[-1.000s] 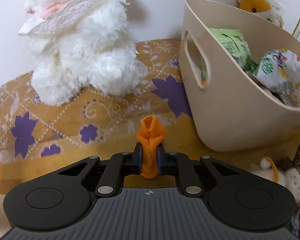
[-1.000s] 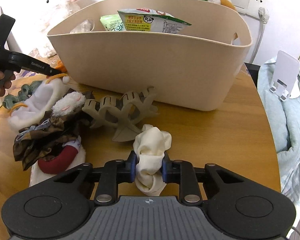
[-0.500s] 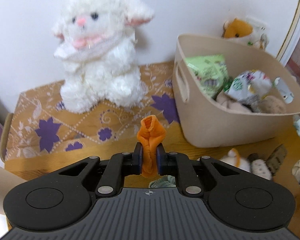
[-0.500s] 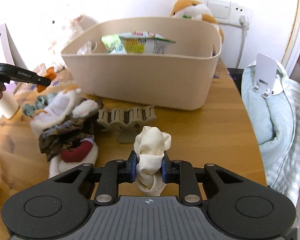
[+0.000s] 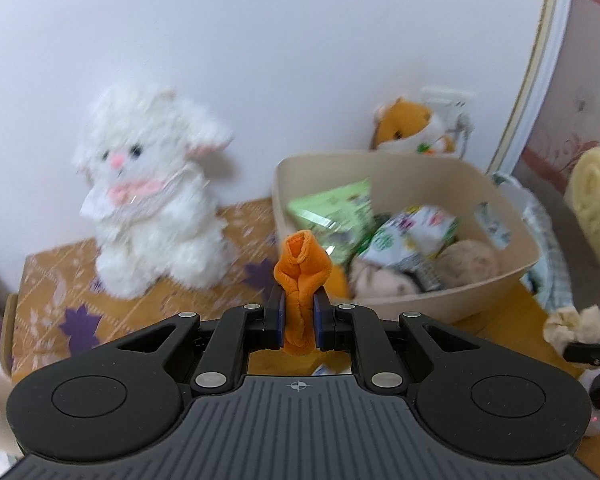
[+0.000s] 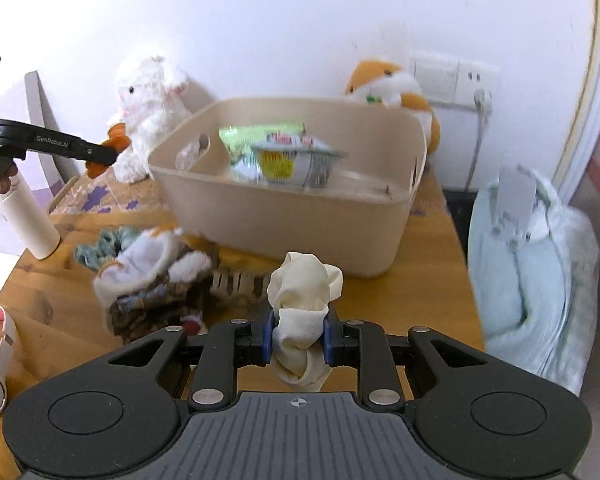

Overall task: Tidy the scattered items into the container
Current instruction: 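Carry both socks over the basket and open both tools to drop them, then grasp the white fuzzy hat with left tool while right tool grasps beige claw clip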

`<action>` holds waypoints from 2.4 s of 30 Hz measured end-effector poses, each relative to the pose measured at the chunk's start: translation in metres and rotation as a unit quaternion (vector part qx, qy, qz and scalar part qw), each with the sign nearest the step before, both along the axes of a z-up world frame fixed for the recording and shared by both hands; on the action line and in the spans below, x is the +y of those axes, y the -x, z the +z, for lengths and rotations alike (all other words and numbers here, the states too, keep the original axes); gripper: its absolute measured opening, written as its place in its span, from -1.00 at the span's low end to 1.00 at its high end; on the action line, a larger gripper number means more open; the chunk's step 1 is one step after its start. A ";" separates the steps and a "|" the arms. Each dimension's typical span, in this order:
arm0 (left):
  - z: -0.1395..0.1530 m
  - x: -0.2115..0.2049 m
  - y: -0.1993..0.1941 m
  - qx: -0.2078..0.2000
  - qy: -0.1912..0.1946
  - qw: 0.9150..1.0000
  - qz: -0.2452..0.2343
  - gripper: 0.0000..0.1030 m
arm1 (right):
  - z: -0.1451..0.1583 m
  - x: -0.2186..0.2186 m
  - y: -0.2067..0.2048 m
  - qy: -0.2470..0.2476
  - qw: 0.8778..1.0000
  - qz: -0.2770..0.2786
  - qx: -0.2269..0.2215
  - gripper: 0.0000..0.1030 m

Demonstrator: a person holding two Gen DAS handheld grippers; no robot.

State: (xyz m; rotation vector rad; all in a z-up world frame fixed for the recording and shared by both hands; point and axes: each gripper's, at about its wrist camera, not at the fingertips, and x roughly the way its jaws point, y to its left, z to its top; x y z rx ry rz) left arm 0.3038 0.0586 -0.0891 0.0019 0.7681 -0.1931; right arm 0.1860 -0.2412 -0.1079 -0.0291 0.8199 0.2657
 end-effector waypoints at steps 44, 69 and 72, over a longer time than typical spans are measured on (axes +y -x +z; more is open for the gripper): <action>-0.020 -0.101 -0.059 -0.009 -0.078 0.997 -0.004 0.52 | 0.003 -0.003 -0.137 -0.013 0.999 -0.039 -0.019 0.83; -0.034 -0.025 0.029 0.090 -0.005 0.996 -0.026 0.52 | -0.059 0.008 -0.053 -0.130 0.979 -0.125 0.097 0.99; -0.040 -0.029 0.030 0.106 0.019 0.994 -0.029 0.52 | -0.069 0.008 -0.057 -0.169 0.965 -0.156 0.126 0.88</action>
